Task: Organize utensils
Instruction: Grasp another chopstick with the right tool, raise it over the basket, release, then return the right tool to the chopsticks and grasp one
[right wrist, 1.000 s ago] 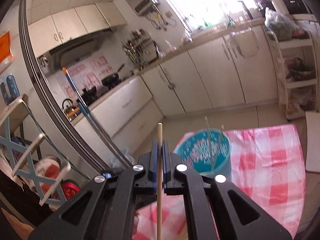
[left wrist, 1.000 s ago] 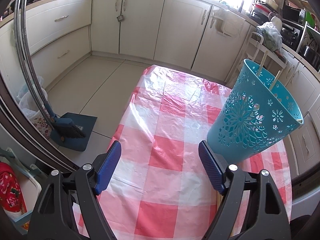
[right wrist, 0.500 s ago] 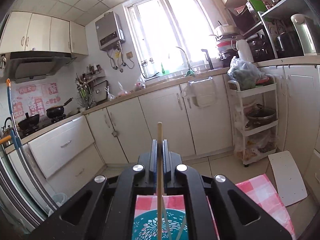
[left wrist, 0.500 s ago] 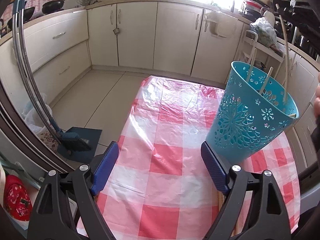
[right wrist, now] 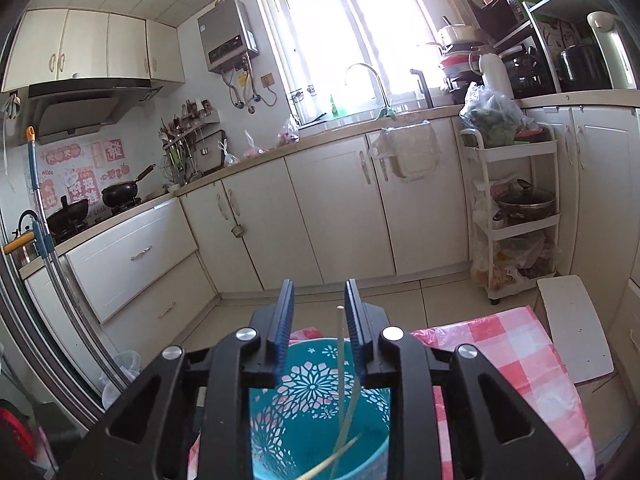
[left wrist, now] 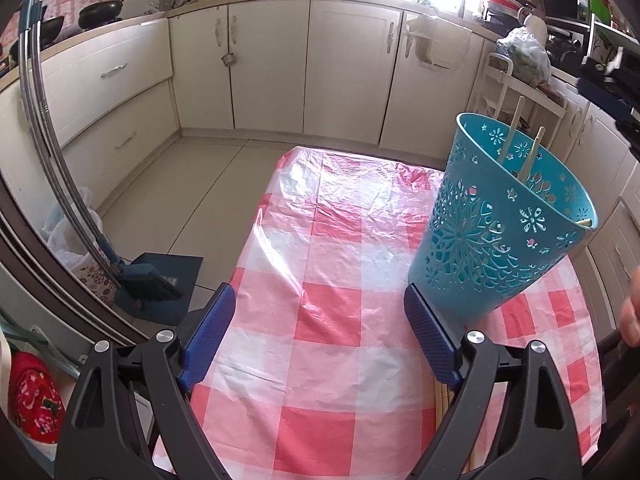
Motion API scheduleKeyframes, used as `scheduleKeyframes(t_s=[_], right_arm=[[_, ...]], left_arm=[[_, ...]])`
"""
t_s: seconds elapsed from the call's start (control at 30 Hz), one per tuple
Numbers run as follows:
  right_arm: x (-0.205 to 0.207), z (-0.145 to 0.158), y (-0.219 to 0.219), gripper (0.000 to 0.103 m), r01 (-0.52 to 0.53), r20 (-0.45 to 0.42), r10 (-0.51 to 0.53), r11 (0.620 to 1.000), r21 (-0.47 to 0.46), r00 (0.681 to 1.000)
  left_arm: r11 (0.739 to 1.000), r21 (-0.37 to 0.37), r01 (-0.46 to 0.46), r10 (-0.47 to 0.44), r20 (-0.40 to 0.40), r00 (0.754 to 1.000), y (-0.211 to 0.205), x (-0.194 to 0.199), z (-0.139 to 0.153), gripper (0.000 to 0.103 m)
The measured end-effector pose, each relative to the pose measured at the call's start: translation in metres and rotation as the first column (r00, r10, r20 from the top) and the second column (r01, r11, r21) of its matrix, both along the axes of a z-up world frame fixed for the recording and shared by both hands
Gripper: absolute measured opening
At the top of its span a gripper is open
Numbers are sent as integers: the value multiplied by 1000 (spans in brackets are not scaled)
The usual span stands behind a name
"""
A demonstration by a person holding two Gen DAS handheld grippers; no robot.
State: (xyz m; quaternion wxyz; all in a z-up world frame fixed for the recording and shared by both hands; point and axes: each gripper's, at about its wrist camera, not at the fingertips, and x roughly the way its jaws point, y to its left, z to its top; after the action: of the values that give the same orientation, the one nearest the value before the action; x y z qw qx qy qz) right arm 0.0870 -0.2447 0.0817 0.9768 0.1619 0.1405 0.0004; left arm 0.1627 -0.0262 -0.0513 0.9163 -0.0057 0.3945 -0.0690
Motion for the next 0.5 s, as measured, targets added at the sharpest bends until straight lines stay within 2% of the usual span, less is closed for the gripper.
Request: scheduleKeyframes(t_s=[0.13,0.23,0.3,0.37,0.43,0.5], right_arm=[[-42,-2,-2,37,-13,-12,13,1000,-11,1000],[-67,-31,6,37,-47,-128,41,998,-42,991],[-72,-59,12,36,-88,-252,75,995,-41,965],[-70,-94,19,33,-123,-381,106,992,-18,918],[-64,-119,25,31,-143,-463,129,990,4,877],[-56,-135,32,31,-157,-509,138,988,5,849]], left_arm=[[1000,1,-15,15,-17,1000,3,2,-4,83],[1000,5,-26,26,-25,999,5,2,-6,83],[1000,12,-28,28,-27,999,4,2,-7,83],[999,20,-26,26,-27,999,3,1,-8,83],[999,33,-21,22,-25,999,0,-1,-9,83],[999,47,-17,18,-22,1000,-1,-2,-10,83]])
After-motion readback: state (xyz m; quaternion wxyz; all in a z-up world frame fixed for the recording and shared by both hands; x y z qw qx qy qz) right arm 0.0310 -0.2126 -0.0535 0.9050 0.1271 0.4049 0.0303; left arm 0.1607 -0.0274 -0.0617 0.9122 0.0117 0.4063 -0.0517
